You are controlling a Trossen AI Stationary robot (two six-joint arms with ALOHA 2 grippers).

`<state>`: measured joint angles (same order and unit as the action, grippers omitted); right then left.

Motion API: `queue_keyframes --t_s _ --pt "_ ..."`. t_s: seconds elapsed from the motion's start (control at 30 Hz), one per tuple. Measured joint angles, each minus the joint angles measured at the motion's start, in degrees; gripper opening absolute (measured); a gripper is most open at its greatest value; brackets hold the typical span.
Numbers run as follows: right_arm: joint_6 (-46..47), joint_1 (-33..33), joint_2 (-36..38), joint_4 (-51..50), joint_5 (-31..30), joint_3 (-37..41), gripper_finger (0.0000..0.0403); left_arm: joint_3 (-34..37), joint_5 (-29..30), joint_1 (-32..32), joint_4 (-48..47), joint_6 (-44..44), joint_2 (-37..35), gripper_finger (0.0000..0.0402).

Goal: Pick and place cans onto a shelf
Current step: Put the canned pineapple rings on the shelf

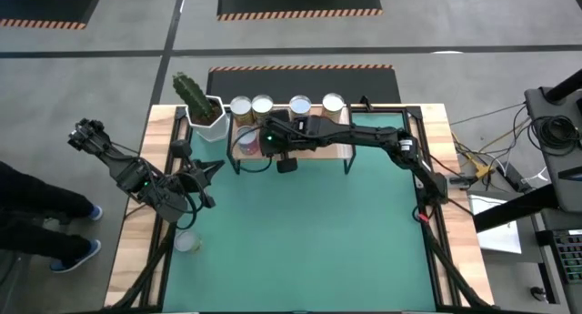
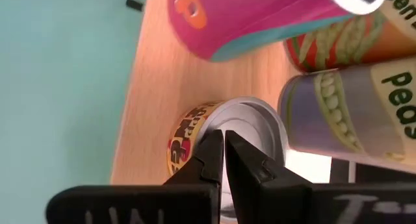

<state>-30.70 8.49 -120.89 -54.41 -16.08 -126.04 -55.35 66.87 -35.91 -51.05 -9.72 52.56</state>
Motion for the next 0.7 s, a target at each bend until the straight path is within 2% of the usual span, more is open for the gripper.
queue_keyframes --t_s 0.23,0.7 --pt "-0.4 -0.4 0.5 -3.8 0.0 0.0 0.0009 0.0 0.0 0.0 0.0 0.0 0.0 0.0000" --pt "0.2 -1.4 2.0 -3.4 0.0 0.0 0.0009 0.0 0.0 0.0 0.0 0.0 0.0 0.0000"
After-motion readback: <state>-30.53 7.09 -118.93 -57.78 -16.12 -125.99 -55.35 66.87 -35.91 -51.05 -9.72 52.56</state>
